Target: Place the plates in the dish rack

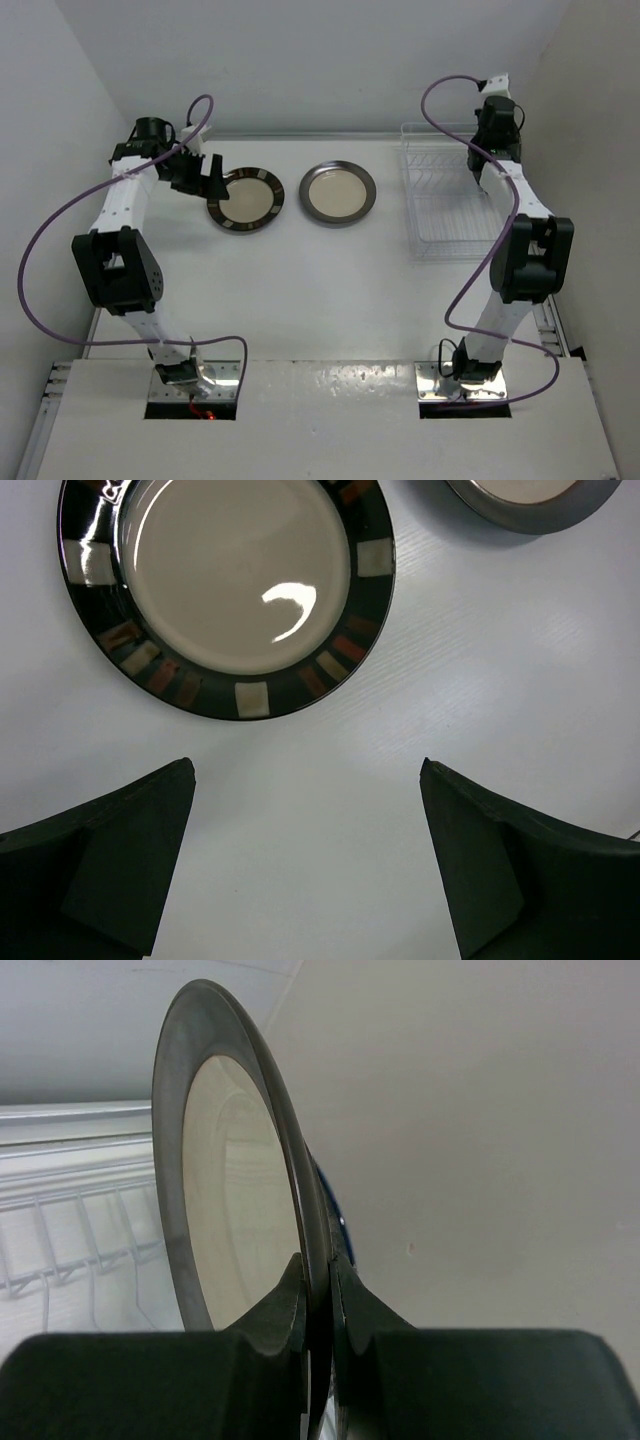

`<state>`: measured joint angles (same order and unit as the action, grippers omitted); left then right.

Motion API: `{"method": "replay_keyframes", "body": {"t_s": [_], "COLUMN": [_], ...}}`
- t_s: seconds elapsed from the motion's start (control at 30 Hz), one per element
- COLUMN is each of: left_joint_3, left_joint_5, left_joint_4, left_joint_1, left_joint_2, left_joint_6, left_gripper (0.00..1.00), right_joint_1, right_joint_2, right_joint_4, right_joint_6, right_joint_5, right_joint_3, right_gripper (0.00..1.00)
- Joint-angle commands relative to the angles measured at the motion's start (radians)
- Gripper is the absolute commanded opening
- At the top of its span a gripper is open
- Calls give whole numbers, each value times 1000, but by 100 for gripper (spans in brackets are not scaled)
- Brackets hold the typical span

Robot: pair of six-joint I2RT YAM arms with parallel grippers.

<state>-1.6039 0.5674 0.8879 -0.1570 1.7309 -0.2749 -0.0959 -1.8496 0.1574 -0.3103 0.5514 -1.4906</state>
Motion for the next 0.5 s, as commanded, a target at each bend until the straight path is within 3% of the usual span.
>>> {"method": "replay_keyframes", "body": {"t_s": [0.0,0.47], "left_joint_3": [-57,-57], "left_joint_5": [5,5], "left_joint_4": [9,9], "left_joint_1": [-3,-3], "left_joint_2": [19,29], "left_joint_6": [14,-4], "left_gripper": [100,100], "right_joint_1": [1,2], "right_joint_2": [58,58], "right_joint_4": [208,163], "right_joint_6": [37,132], "right_joint_5": [27,-30], "right_joint_3": [-8,92], "right_gripper": [0,0]}}
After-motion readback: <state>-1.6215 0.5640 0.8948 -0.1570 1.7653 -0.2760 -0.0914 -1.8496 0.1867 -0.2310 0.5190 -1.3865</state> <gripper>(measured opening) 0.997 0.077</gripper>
